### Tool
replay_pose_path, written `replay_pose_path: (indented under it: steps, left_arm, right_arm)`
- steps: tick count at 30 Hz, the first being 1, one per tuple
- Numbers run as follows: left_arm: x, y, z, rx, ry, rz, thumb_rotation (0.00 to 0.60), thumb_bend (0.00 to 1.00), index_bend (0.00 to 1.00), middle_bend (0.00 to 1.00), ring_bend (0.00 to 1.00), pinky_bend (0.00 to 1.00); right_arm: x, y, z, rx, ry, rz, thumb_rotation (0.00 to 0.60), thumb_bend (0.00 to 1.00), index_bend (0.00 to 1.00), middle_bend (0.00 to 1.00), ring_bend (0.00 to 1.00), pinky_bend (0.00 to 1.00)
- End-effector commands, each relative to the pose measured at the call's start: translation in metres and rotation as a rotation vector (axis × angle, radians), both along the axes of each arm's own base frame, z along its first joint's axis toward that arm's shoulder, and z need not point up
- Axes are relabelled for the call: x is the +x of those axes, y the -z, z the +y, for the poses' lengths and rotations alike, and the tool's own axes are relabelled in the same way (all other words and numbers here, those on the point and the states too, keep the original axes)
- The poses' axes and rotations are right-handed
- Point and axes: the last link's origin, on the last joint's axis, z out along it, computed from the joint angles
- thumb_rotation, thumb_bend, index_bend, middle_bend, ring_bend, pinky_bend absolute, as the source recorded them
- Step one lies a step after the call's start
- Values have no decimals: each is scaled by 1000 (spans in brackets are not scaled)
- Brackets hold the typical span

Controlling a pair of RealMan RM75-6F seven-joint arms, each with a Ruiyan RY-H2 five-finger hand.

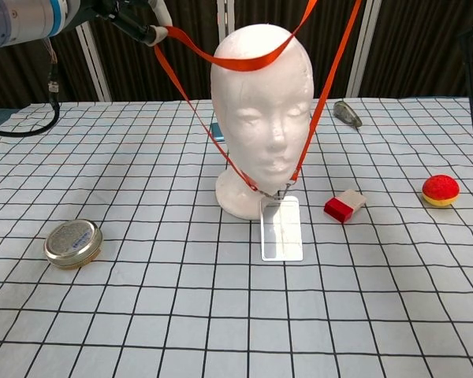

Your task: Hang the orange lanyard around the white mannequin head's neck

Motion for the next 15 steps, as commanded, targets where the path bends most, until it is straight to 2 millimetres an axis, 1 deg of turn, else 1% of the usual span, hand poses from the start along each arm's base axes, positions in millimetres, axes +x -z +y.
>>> replay_pose_path:
  steps: [1,5,8,12,15]
  left_arm:
    - [3,-2,11,-1,-24,-25,600,554,710,0,0,0]
    - [-3,-6,23,4,-59,-57,600,555,706,0,0,0]
    - [-9,-6,28,0,-77,-59,600,554,692,0,0,0]
    - [-16,-1,34,-43,-117,-83,600,554,672,0,0,0]
    - [-20,3,39,-49,-139,-66,600,560,656,0,0,0]
  right_arm:
    - [7,-5,-16,7,30,-59,600,438,781,84,0,0]
    - [7,-11,-28,15,60,-123,600,438,782,86,0,0]
    - [5,-10,-34,18,79,-117,600,438,782,86,0,0]
    - [0,0,-45,19,113,-49,600,438,782,86,0,0]
    - [-5,9,-55,13,142,-7,600,438,782,86,0,0]
